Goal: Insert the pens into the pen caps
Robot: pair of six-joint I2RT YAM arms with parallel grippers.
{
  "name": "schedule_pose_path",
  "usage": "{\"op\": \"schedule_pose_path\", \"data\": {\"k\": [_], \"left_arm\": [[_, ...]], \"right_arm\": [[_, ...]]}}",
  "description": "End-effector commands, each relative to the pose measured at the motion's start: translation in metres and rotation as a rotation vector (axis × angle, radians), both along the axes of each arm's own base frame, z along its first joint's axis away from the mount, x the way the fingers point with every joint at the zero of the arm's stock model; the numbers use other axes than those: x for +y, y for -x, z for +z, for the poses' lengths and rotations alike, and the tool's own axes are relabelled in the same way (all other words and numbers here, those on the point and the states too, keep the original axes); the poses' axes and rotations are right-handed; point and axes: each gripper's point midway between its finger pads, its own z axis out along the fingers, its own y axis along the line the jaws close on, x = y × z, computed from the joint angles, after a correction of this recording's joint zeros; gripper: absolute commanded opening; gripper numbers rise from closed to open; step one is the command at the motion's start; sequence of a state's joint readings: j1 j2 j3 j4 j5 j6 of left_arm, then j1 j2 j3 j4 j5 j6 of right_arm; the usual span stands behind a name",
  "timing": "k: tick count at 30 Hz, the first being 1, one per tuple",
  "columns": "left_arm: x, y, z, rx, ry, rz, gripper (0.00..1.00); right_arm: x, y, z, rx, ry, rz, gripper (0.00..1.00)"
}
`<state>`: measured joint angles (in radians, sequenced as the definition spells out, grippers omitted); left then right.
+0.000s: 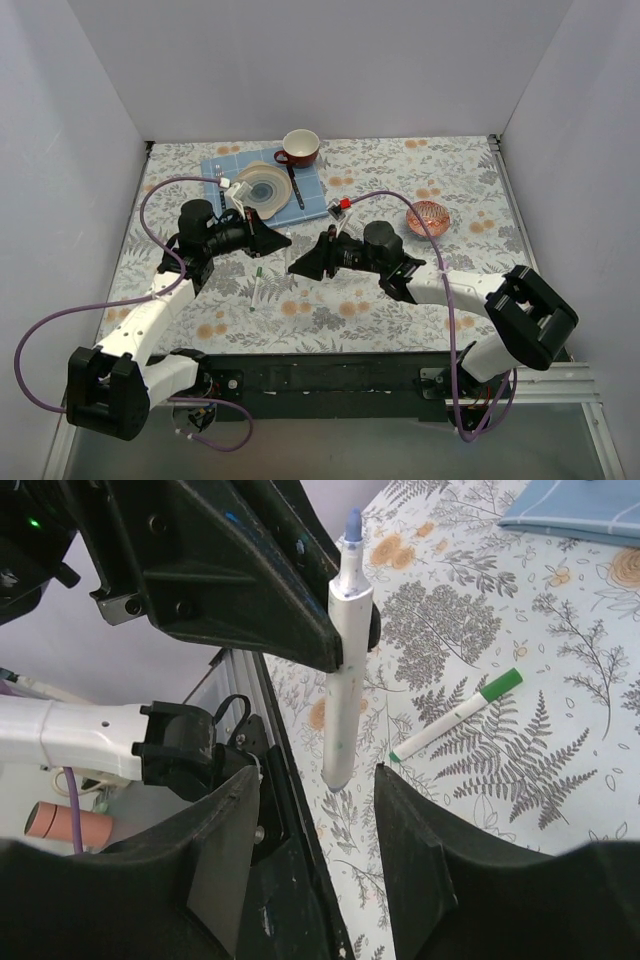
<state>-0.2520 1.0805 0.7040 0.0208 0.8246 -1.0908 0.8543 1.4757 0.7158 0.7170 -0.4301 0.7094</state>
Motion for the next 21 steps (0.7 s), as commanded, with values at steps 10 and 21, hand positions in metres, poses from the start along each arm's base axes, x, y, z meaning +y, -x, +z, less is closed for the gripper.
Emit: {"op": "schedule_pose_path", "data": {"k": [10, 21], "left_arm": [[-0.015, 0.013, 0.021, -0.023, 0.152, -0.007, 0.0], [-0.016, 0.013, 0.027, -0.018, 0.177, -0.006, 0.11]], "right_arm": [[0.016, -0.004, 0.038, -0.084, -0.132, 0.024, 0.55], [0.011, -0.002, 0.033, -0.077, -0.121, 0.011, 0.01]]}}
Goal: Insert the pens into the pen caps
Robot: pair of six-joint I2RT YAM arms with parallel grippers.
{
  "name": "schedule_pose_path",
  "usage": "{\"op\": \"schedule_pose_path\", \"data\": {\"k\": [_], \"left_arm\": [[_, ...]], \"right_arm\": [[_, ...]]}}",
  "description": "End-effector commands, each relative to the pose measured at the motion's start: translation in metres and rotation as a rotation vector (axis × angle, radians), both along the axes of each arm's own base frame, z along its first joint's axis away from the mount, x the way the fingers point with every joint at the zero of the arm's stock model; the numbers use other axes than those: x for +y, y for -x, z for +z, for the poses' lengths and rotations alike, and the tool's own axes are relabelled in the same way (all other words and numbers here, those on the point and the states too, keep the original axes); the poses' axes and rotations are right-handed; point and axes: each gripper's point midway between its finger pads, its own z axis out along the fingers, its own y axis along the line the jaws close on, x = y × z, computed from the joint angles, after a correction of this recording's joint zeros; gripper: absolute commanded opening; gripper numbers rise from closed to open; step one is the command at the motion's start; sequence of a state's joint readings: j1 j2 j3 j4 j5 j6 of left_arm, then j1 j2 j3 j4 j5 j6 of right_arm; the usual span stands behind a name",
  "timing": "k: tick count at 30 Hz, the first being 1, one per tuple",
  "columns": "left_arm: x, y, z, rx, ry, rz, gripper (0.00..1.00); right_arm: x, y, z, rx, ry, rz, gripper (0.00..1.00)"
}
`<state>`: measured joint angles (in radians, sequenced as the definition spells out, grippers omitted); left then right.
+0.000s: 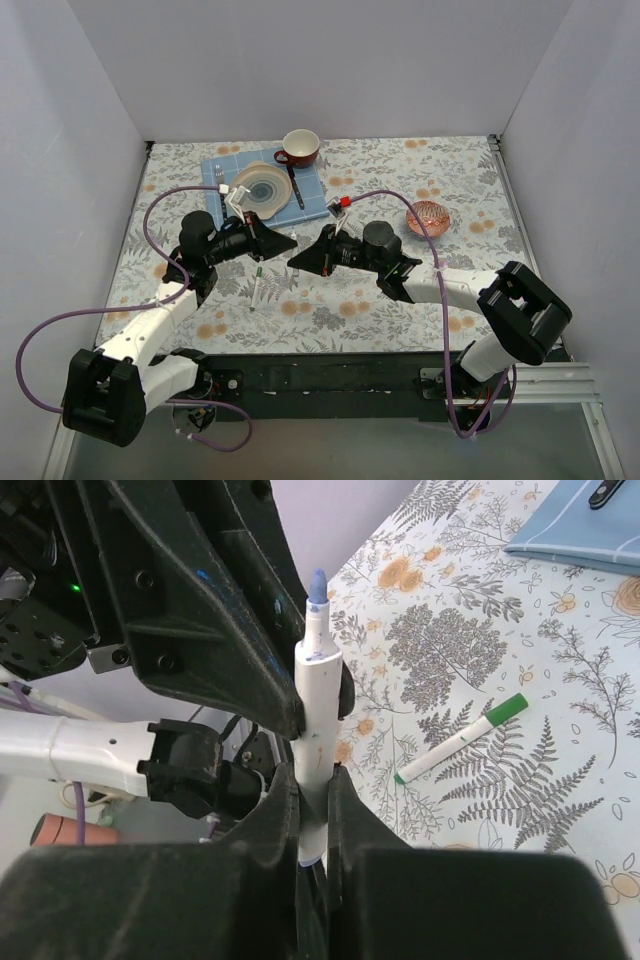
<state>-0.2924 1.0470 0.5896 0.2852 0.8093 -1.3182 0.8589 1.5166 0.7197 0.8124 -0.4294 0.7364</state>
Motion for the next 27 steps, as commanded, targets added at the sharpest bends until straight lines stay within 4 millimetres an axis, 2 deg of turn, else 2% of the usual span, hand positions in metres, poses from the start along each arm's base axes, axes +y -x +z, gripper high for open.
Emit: {"op": "schedule_pose_path", "data": {"k": [1, 3, 6, 10, 16, 23, 24, 27], "left_arm": [[-0.002, 0.003, 0.016, -0.045, 0.029, -0.012, 0.23], [-0.002, 0.007, 0.02, -0.087, 0.017, -0.036, 0.44], [0.0, 0.012, 0.022, -0.132, -0.021, -0.049, 0.55], [-0.001, 0.029, 0.023, -0.155, -0.015, -0.118, 0.56], [-0.005, 0.048, 0.024, -0.164, 0.023, -0.218, 0.55], [-0.015, 0.051, 0.024, -0.17, 0.052, -0.239, 0.55], [-0.016, 0.045, 0.021, -0.142, 0.053, -0.213, 0.54], [-0.022, 0.045, 0.022, -0.14, 0.074, -0.209, 0.46]], "right_arm": [[0.003, -0.001, 0.028, -0.064, -0.073, -0.004, 0.01], [-0.001, -0.003, 0.031, -0.065, -0.071, -0.027, 0.01], [-0.008, -0.012, 0.038, -0.074, -0.08, -0.083, 0.01], [-0.017, -0.021, 0.048, -0.083, -0.096, -0.128, 0.01], [-0.022, -0.019, 0.071, -0.113, -0.15, -0.139, 0.01], [-0.02, -0.011, 0.093, -0.123, -0.23, -0.1, 0.01], [-0.019, -0.01, 0.094, -0.126, -0.235, -0.091, 0.01], [-0.016, -0.006, 0.093, -0.127, -0.241, -0.064, 0.01]]}}
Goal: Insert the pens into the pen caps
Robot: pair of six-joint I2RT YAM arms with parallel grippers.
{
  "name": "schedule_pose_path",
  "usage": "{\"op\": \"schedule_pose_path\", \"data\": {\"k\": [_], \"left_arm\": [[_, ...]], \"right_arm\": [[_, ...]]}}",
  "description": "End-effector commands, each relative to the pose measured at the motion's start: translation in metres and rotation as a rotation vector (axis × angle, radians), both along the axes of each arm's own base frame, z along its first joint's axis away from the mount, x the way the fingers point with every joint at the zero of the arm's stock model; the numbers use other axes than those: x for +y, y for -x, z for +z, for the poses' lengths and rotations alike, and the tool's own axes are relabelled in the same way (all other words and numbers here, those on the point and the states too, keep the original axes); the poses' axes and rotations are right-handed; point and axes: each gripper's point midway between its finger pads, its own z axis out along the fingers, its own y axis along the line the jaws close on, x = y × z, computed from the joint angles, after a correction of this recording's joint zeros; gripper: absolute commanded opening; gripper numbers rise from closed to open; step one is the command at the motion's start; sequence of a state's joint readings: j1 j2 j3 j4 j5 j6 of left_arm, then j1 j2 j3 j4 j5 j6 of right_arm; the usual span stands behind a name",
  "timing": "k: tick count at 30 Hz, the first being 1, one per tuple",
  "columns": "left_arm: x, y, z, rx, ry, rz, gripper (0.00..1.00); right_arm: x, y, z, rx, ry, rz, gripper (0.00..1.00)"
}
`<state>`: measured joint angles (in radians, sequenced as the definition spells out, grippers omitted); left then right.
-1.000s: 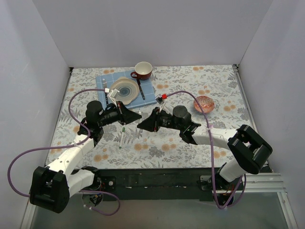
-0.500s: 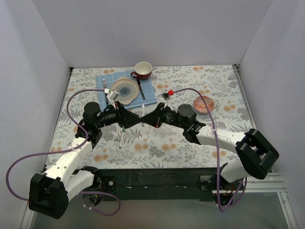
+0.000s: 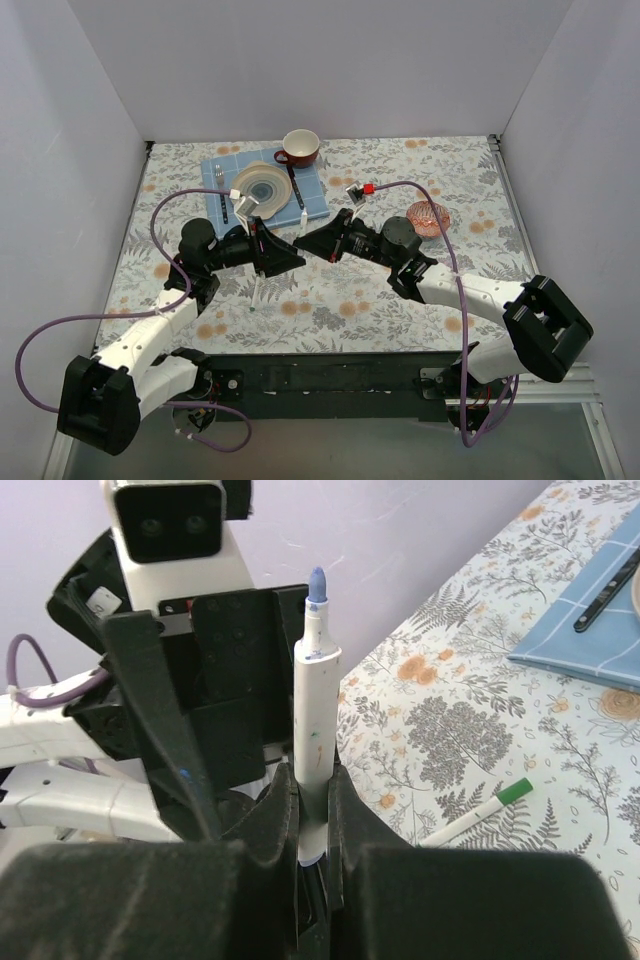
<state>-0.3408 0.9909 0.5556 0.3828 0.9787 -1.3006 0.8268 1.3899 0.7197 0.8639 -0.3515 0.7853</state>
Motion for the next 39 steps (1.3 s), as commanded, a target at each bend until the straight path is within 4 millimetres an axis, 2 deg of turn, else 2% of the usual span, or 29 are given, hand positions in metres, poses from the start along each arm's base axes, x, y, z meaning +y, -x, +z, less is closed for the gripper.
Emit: {"op": "schedule_pose_path", "data": {"k": [1, 3, 4, 7, 8, 9, 10, 11, 12, 20, 25, 29, 32, 33, 36, 38, 39], "left_arm": [[-0.007, -0.001, 0.005, -0.02, 0.041, 0.007, 0.42], [-0.009, -0.003, 0.01, -0.048, 0.056, 0.018, 0.3], [-0.009, -0.003, 0.011, -0.054, 0.06, 0.026, 0.16], [-0.008, -0.004, 0.013, -0.076, 0.061, 0.039, 0.0], [-0.008, -0.004, 0.011, -0.069, 0.056, 0.037, 0.0], [-0.008, -0.003, 0.01, -0.071, 0.053, 0.033, 0.0], [-0.008, 0.0, 0.01, -0.076, 0.05, 0.015, 0.0], [-0.008, 0.001, 0.007, -0.062, 0.042, 0.012, 0.0], [-0.008, 0.002, 0.004, -0.056, 0.035, 0.005, 0.0], [-0.007, 0.011, -0.007, -0.047, 0.023, -0.03, 0.0], [-0.008, 0.011, -0.007, -0.042, 0.018, -0.04, 0.0], [-0.008, 0.011, -0.004, -0.044, 0.022, -0.038, 0.0], [-0.008, 0.012, -0.001, -0.047, 0.029, -0.041, 0.0], [-0.008, 0.012, 0.0, -0.05, 0.03, -0.04, 0.0], [-0.008, 0.002, 0.004, -0.048, 0.031, 0.011, 0.31], [-0.008, -0.001, 0.008, -0.055, 0.045, 0.025, 0.44], [-0.008, -0.001, 0.011, -0.062, 0.054, 0.027, 0.45]], "right_arm": [[0.002, 0.011, 0.027, -0.055, -0.092, 0.046, 0.01], [0.002, 0.012, 0.024, -0.051, -0.093, 0.051, 0.01], [0.002, 0.014, 0.024, -0.051, -0.091, 0.059, 0.01], [0.001, 0.016, 0.023, -0.054, -0.09, 0.066, 0.01], [0.001, 0.017, 0.025, -0.067, -0.092, 0.068, 0.02], [0.001, 0.017, 0.028, -0.076, -0.094, 0.071, 0.16], [0.002, 0.016, 0.029, -0.08, -0.09, 0.07, 0.26], [0.002, 0.012, 0.026, -0.083, -0.072, 0.064, 0.33], [0.003, 0.009, 0.035, -0.094, -0.076, 0.064, 0.39], [-0.006, -0.015, 0.048, -0.115, -0.073, 0.026, 0.42], [-0.004, -0.018, 0.055, -0.136, -0.071, 0.036, 0.4], [0.0, -0.015, 0.05, -0.127, -0.071, 0.075, 0.29], [0.002, -0.012, 0.049, -0.12, -0.084, 0.103, 0.03], [0.002, -0.01, 0.045, -0.112, -0.083, 0.108, 0.01], [-0.002, -0.005, 0.047, -0.115, -0.105, 0.109, 0.01], [-0.004, -0.004, 0.052, -0.121, -0.117, 0.108, 0.01], [-0.004, -0.003, 0.051, -0.119, -0.118, 0.112, 0.01]]}}
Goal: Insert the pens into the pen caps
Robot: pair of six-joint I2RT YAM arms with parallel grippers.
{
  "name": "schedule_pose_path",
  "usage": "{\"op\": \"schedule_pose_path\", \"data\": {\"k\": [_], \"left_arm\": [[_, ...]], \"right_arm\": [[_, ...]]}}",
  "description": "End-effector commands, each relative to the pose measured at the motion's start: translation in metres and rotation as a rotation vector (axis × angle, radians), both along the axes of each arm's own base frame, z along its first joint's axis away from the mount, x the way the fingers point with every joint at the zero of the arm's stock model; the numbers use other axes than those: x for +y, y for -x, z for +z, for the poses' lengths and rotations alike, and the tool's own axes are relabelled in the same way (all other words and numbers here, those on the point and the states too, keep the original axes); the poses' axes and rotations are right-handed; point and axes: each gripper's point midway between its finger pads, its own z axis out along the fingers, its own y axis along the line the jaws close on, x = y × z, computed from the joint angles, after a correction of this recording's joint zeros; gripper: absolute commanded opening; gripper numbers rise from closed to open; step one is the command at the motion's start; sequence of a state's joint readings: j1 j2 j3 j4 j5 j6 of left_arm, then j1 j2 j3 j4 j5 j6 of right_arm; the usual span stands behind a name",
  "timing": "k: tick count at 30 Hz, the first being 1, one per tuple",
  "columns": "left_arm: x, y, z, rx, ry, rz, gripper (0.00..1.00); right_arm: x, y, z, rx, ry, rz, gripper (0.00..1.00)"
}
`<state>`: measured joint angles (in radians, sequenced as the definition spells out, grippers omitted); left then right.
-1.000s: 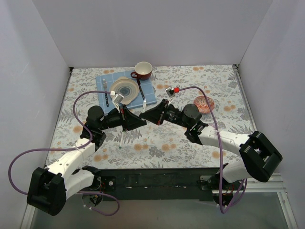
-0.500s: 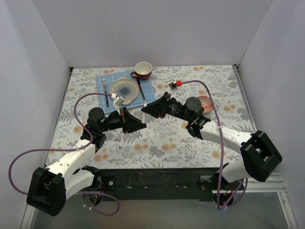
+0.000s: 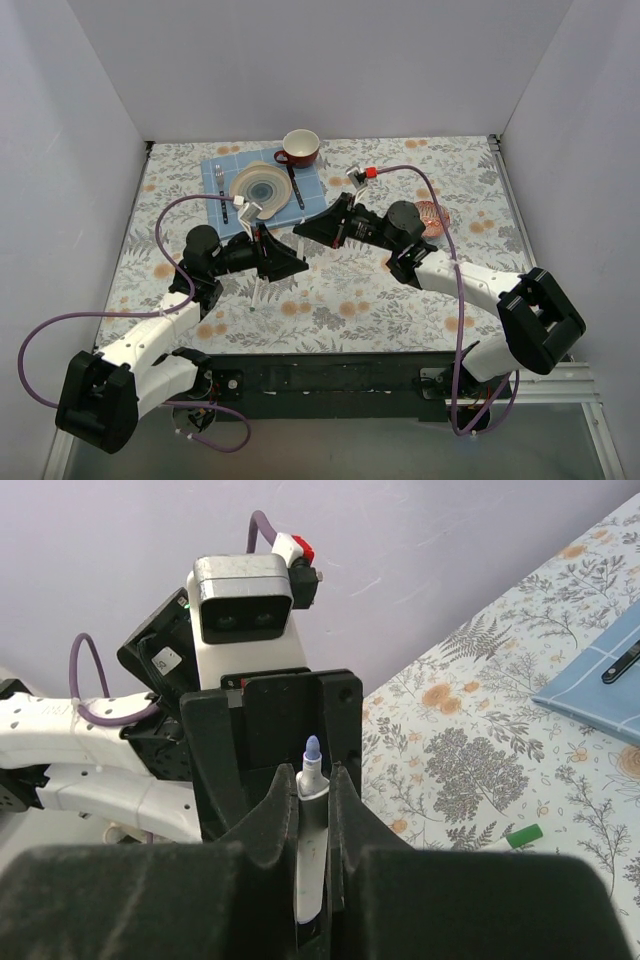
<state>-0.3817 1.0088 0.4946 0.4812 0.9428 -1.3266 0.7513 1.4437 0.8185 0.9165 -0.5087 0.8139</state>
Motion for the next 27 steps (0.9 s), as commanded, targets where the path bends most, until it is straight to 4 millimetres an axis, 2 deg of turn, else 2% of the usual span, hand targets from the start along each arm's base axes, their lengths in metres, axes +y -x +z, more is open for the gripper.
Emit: {"op": "schedule_pose_path", "data": {"k": [1, 5, 9, 14, 16, 18, 20, 23, 24, 25, 26, 27], "left_arm": [[-0.001, -0.006, 0.03, -0.092, 0.057, 0.033, 0.45], [-0.004, -0.004, 0.04, -0.106, 0.085, -0.002, 0.42], [-0.007, -0.005, 0.037, -0.092, 0.081, -0.031, 0.35], [-0.006, -0.002, 0.039, -0.116, 0.094, -0.043, 0.31], [-0.007, 0.0, 0.04, -0.128, 0.097, -0.057, 0.22], [-0.007, 0.001, 0.045, -0.138, 0.099, -0.066, 0.18], [-0.008, 0.002, 0.045, -0.145, 0.092, -0.087, 0.0], [-0.009, 0.004, 0.044, -0.155, 0.073, -0.112, 0.0], [-0.009, 0.004, 0.042, -0.148, 0.068, -0.114, 0.0], [-0.008, 0.005, 0.042, -0.144, 0.064, -0.117, 0.0], [-0.008, 0.004, 0.043, -0.151, 0.06, -0.107, 0.0], [-0.007, 0.001, 0.035, -0.098, 0.036, -0.084, 0.0]], "right_arm": [[-0.003, 0.011, 0.02, -0.055, -0.066, 0.034, 0.01], [-0.005, 0.013, 0.02, -0.042, -0.077, 0.044, 0.01], [-0.005, 0.015, 0.021, -0.041, -0.083, 0.051, 0.01], [-0.005, 0.016, 0.017, -0.036, -0.078, 0.057, 0.01], [-0.004, 0.016, 0.013, -0.022, -0.068, 0.065, 0.01], [-0.003, 0.019, 0.012, -0.022, -0.062, 0.088, 0.01], [-0.002, 0.021, 0.01, -0.018, -0.054, 0.093, 0.01], [-0.002, 0.022, 0.006, -0.014, -0.04, 0.097, 0.01], [-0.001, 0.024, 0.008, -0.019, -0.037, 0.108, 0.04], [-0.001, 0.024, 0.008, -0.018, -0.032, 0.112, 0.12], [-0.002, 0.023, 0.004, 0.0, -0.015, 0.111, 0.32], [-0.004, 0.025, 0.007, -0.003, -0.011, 0.11, 0.4]]}}
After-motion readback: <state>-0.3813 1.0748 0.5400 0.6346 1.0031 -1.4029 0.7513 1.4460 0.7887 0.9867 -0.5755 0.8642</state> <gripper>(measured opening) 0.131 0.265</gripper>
